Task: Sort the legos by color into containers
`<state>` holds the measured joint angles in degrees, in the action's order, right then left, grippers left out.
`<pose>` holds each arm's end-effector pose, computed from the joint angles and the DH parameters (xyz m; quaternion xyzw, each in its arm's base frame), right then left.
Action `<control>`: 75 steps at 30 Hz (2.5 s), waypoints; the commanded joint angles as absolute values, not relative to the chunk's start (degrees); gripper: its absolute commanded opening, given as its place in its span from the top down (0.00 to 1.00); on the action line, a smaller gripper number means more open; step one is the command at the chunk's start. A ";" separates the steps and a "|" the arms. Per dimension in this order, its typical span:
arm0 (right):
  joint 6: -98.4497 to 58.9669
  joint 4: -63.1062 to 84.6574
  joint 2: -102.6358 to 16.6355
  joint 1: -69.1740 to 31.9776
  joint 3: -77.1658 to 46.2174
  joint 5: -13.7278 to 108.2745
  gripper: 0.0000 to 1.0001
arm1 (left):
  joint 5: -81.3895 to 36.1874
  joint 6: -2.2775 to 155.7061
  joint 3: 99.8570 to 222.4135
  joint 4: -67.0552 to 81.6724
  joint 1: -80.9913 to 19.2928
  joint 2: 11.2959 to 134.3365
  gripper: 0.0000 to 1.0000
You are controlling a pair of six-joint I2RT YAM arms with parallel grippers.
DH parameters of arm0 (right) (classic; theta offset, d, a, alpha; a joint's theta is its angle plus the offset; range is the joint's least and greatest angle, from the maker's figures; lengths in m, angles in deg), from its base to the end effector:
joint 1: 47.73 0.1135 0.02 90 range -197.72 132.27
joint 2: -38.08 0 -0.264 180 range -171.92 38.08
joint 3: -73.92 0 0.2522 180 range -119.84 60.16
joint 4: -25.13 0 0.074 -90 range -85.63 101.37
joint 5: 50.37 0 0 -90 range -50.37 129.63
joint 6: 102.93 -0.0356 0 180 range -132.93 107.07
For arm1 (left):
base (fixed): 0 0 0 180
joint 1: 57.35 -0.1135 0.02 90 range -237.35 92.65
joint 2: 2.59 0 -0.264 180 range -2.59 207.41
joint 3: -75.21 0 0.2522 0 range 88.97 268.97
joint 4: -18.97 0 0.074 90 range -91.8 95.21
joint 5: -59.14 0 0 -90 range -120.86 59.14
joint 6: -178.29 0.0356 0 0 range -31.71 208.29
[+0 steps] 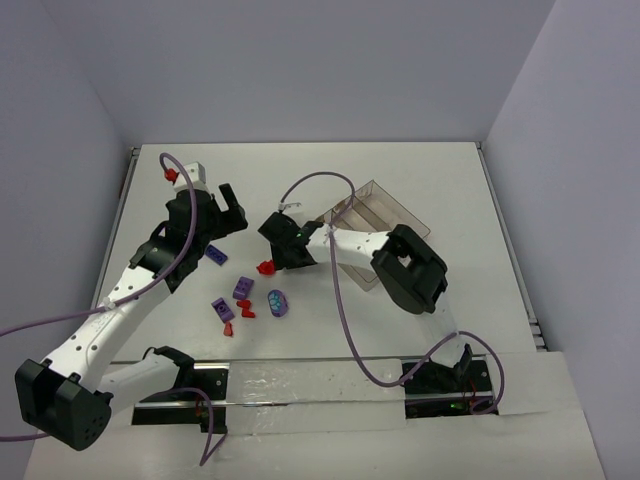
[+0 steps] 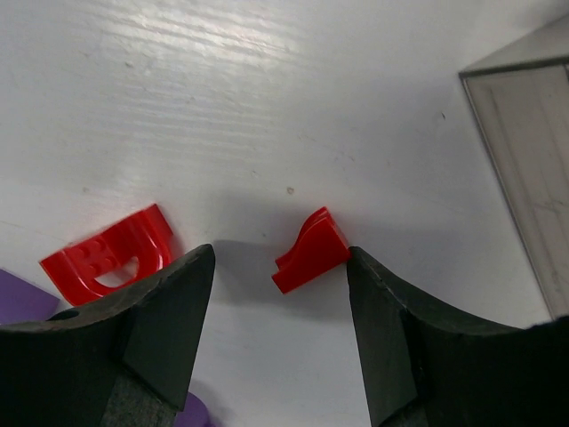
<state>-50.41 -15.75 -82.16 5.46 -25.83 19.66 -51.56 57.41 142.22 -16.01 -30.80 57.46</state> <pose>0.2738 0.3455 0.1590 -0.0879 0.9512 0.0551 0.2907 0.2143 -0.0930 0.3224 -0.1243 0.8392 -0.1083 0.5182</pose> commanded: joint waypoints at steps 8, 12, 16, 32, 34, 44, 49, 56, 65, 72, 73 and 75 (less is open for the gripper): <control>-48.80 -17.34 -86.72 5.26 -32.02 18.30 0.36 | -52.58 58.15 143.55 -16.41 -30.54 56.38 0.01; -48.19 -18.07 -86.32 5.53 -31.73 17.02 0.44 | -52.74 58.24 143.47 -16.41 -30.54 56.30 0.01; -47.76 -18.36 -85.61 5.71 -31.07 16.14 0.57 | -52.43 58.29 143.14 -16.04 -30.54 56.38 0.01; -39.66 -20.28 -70.82 1.81 -32.98 17.12 0.95 | -50.73 57.27 144.68 -16.50 -30.54 59.62 0.01; -39.30 -19.32 -67.28 -0.87 -30.78 17.76 0.95 | -50.57 56.87 144.71 -16.26 -30.59 59.51 0.01; -39.38 -15.23 -53.25 -16.66 -18.60 19.62 0.94 | -50.31 56.89 145.10 -15.95 -30.54 59.99 0.01; -39.17 -13.27 -53.77 -24.07 -15.08 19.40 0.94 | -49.85 56.74 145.30 -15.45 -30.54 59.81 0.01; -37.89 -12.26 -61.38 -29.64 -17.43 19.82 0.93 | -50.65 56.43 144.99 -16.48 -30.54 58.97 0.01; -37.89 -12.85 -67.56 -30.85 -21.17 18.26 0.56 | -50.29 55.67 144.14 -17.63 -30.54 58.56 0.01; -37.27 -13.59 -64.24 -30.59 -21.76 18.54 0.31 | -50.46 55.95 144.51 -17.65 -30.54 58.32 0.01; -37.26 -13.59 -64.13 -30.57 -21.72 18.54 0.31 | -50.46 55.95 144.51 -17.64 -30.54 58.32 0.01; -36.77 -13.33 -59.93 -29.46 -20.47 18.88 0.33 | -50.37 55.73 144.51 -17.37 -30.48 58.38 0.01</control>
<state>-37.72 -14.46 -67.21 -30.48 -19.50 19.90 -50.41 56.00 142.59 -17.91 -30.80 59.44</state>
